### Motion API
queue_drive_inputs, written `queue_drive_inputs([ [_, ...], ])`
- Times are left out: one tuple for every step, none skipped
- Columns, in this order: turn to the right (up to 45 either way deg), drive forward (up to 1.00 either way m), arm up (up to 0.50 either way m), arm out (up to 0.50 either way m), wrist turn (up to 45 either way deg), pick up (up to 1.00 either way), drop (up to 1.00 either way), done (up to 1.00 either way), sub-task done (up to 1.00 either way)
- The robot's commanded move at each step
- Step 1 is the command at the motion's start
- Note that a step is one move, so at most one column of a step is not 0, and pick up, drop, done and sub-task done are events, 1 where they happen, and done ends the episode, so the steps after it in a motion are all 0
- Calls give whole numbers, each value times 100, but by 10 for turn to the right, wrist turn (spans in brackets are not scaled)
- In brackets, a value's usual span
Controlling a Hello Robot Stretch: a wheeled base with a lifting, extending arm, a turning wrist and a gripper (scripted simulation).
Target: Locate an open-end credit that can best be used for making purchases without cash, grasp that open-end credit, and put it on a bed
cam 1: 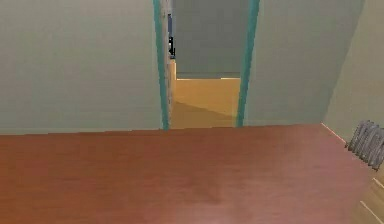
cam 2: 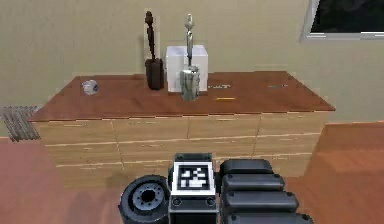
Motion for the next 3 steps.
queue_drive_inputs([
  [-450, 0, 0, 0, 0, 0, 0, 0, 0],
  [-60, 0, 0, 0, 0, 0, 0, 0, 0],
  [0, 100, 0, 0, 0, 0, 0, 0, 0],
])
